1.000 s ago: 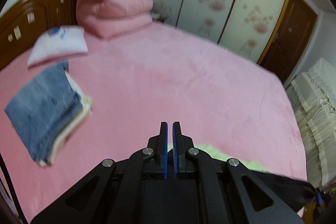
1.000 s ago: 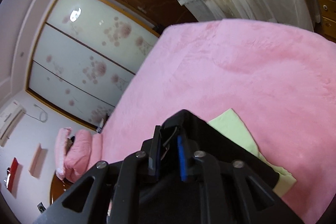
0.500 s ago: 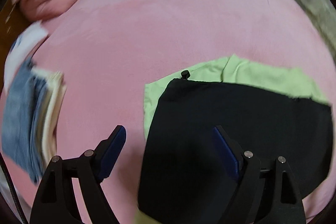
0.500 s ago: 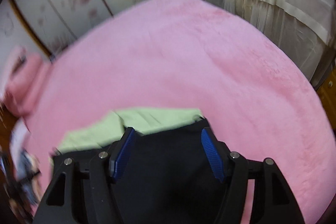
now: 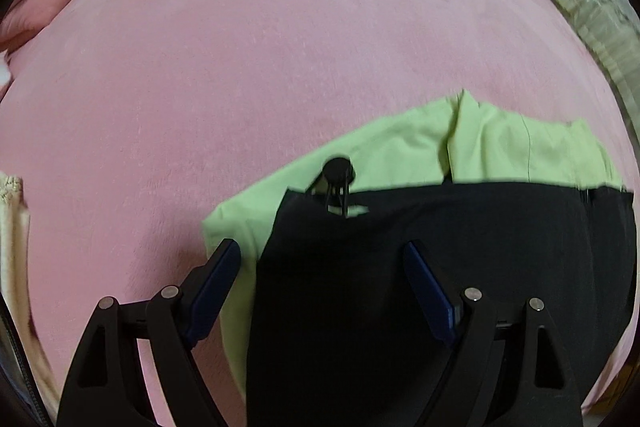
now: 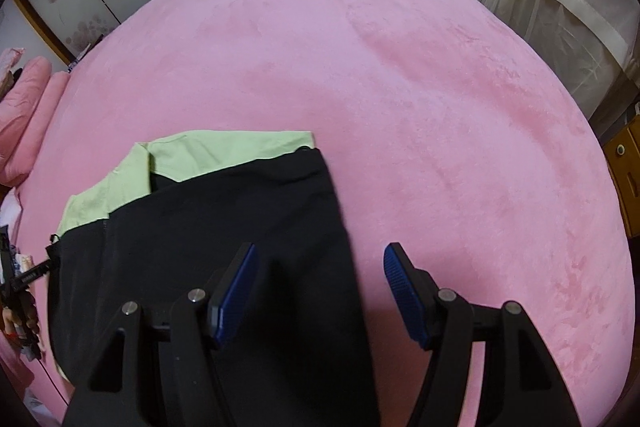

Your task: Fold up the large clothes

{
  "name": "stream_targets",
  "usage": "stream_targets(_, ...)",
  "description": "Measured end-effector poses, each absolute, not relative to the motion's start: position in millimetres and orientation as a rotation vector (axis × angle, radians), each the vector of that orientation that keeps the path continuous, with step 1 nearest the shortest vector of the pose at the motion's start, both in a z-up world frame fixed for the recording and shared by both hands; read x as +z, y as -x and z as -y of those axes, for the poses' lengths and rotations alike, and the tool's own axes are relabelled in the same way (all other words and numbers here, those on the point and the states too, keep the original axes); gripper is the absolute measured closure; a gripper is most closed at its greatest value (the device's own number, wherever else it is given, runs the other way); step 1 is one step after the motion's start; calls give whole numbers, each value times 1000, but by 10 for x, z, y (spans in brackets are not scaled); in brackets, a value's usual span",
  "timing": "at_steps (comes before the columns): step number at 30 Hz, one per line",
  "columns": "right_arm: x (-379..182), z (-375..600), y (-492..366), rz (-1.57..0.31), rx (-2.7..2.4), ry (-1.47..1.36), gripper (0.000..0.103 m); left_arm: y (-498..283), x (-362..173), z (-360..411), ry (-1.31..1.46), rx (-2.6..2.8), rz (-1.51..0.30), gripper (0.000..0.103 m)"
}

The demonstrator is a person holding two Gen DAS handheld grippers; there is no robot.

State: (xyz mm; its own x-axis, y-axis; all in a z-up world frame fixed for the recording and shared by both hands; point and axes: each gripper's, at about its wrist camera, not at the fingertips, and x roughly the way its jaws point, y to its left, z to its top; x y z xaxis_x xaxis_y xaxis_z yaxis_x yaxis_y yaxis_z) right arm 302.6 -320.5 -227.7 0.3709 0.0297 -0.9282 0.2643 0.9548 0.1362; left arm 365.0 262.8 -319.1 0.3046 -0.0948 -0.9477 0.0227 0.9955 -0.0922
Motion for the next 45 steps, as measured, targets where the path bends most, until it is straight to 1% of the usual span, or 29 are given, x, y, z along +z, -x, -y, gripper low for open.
stream_targets(1,-2312,3213,-3033,-1193,-159,-277,38,-3654,-3188,-2609,72,-80,-1247,39)
stream_targets(2,-2338,3214,-3048,-1199,-160,-277,38,-3662,-3187,-2587,76,-79,-1247,60)
stream_targets(7,-2437,3193,-3059,-1215,-159,-306,38,-3681,-3201,-2417,-7,11,-1256,73)
stream_targets(9,-2437,3171,-3047,-1205,-157,-322,38,-3651,-3182,-2358,-33,38,-1237,83)
stream_targets(11,-2429,3147,-3027,-1193,-152,-334,38,-3620,-3108,-2340,-73,80,-1192,87)
stream_targets(16,-2330,3119,-2991,-1167,-127,-316,38,-3541,-2891,-2326,-100,156,-1091,88)
stream_targets(21,-2195,3088,-2989,-1123,-112,-274,38,-3712,-2891,-2474,-47,281,-1072,88)
stream_targets(22,-2181,3081,-2987,-1119,-110,-268,38,-3734,-2939,-2516,-32,302,-1094,88)
stream_targets(23,-2172,3082,-2978,-1117,-109,-268,38,-3780,-2983,-2528,-33,302,-1119,87)
stream_targets(25,-2163,3067,-2953,-1113,-106,-280,38,-3793,-3002,-2503,-70,305,-1132,78)
stream_targets(26,-2165,3070,-2938,-1112,-103,-286,38,-3784,-2978,-2449,-129,351,-1138,63)
stream_targets(27,-2161,3043,-2913,-1107,-101,-294,38,-3756,-2904,-2369,-157,383,-1135,55)
stream_targets(28,-2155,3000,-2883,-1100,-95,-303,38,-3702,-2816,-2277,-173,395,-1113,52)
stream_targets(31,-2151,2788,-2725,-1065,-59,-374,38,-3369,-2413,-2040,-149,339,-1005,38)
stream_targets(32,-2184,2681,-2660,-1059,-35,-424,38,-3178,-2264,-1911,-134,321,-976,28)
stream_targets(34,-2282,2422,-2522,-1062,6,-556,39,-2890,-2139,-1708,-75,269,-996,27)
stream_targets(35,-2334,2256,-2449,-1061,38,-621,43,-2728,-2100,-1564,-40,210,-1023,27)
stream_targets(37,-2425,1868,-2344,-1076,123,-684,60,-2461,-2087,-1293,-8,105,-1062,27)
stream_targets(38,-2459,1681,-2315,-1097,168,-681,65,-2357,-2102,-1165,0,71,-1077,27)
stream_targets(39,-2492,1460,-2291,-1121,225,-657,79,-2246,-2154,-1038,19,47,-1104,30)
stream_targets(40,-2522,1267,-2273,-1136,273,-612,90,-2160,-2236,-940,46,44,-1139,35)
stream_targets(41,-2554,1149,-2269,-1152,293,-564,93,-2092,-2352,-867,76,51,-1186,53)
stream_targets(42,-2621,1023,-2264,-1185,303,-502,98,-2056,-2457,-796,102,59,-1231,76)
stream_targets(43,-2687,970,-2264,-1210,310,-476,102,-2011,-2629,-754,157,64,-1308,87)
stream_targets(44,-2725,962,-2261,-1220,328,-476,102,-1967,-2793,-741,223,52,-1371,95)
stream_targets(45,-2756,976,-2256,-1225,355,-482,103,-1940,-2902,-723,273,43,-1409,95)
